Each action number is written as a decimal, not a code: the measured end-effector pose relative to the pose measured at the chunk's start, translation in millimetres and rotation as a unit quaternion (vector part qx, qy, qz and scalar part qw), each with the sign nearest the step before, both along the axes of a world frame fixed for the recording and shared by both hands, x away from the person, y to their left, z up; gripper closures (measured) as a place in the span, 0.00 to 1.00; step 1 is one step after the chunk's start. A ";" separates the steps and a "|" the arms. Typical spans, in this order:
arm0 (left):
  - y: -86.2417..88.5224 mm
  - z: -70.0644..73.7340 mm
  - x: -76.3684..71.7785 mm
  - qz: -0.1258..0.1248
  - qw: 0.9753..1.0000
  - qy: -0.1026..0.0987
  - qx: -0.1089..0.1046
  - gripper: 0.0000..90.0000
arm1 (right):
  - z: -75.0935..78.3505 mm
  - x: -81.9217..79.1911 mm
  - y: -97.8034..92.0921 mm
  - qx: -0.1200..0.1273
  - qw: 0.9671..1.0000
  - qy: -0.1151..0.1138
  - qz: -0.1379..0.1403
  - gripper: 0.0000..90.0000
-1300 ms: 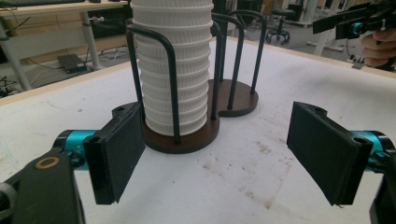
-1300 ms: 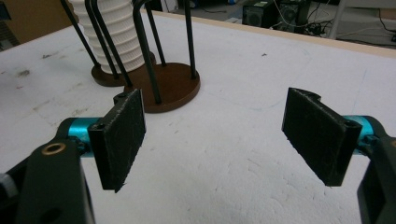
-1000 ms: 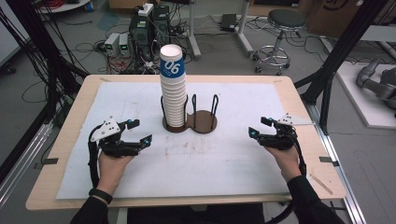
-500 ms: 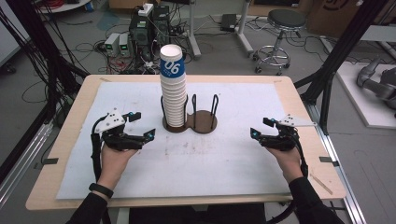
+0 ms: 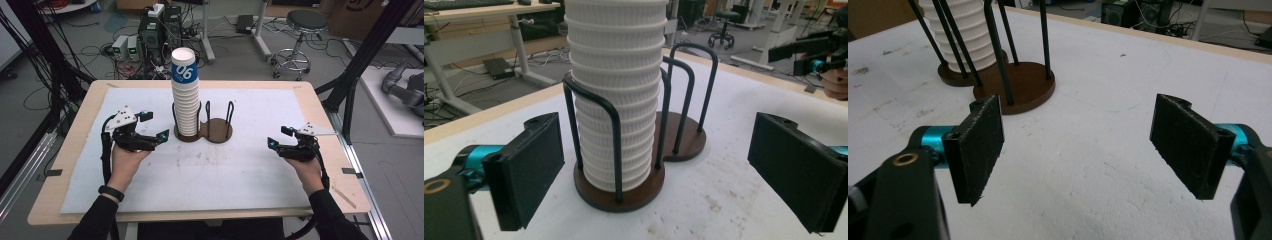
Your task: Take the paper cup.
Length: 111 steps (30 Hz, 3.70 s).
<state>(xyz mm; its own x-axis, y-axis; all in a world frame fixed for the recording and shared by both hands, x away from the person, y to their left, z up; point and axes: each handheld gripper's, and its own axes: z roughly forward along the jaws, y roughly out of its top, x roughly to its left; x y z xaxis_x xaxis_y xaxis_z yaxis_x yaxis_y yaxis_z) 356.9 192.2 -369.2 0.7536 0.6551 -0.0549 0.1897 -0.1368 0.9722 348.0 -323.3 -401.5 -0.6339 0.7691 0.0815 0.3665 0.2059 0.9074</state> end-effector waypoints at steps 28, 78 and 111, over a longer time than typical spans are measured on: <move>-31.6 35.8 58.3 -0.001 0.999 -0.033 0.011 0.08 | -0.7 1.3 3.1 -0.004 1.000 -0.005 0.005 0.25; -57.6 40.3 96.4 -0.035 0.999 -0.021 -0.014 0.13 | 27.5 4.7 35.5 0.009 0.998 -0.020 0.059 0.27; -58.8 40.1 95.9 -0.032 0.999 -0.021 -0.017 0.13 | 137.9 69.7 150.1 0.043 0.986 -0.082 0.139 0.27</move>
<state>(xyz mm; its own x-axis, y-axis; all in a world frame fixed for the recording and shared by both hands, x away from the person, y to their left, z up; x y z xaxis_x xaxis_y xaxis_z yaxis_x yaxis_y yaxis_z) 452.7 133.4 -329.1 0.7958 0.6040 -0.0431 0.1404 -0.1147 0.9834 417.7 -173.2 -263.5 -0.8295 0.5582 0.0181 0.1535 0.1968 0.9684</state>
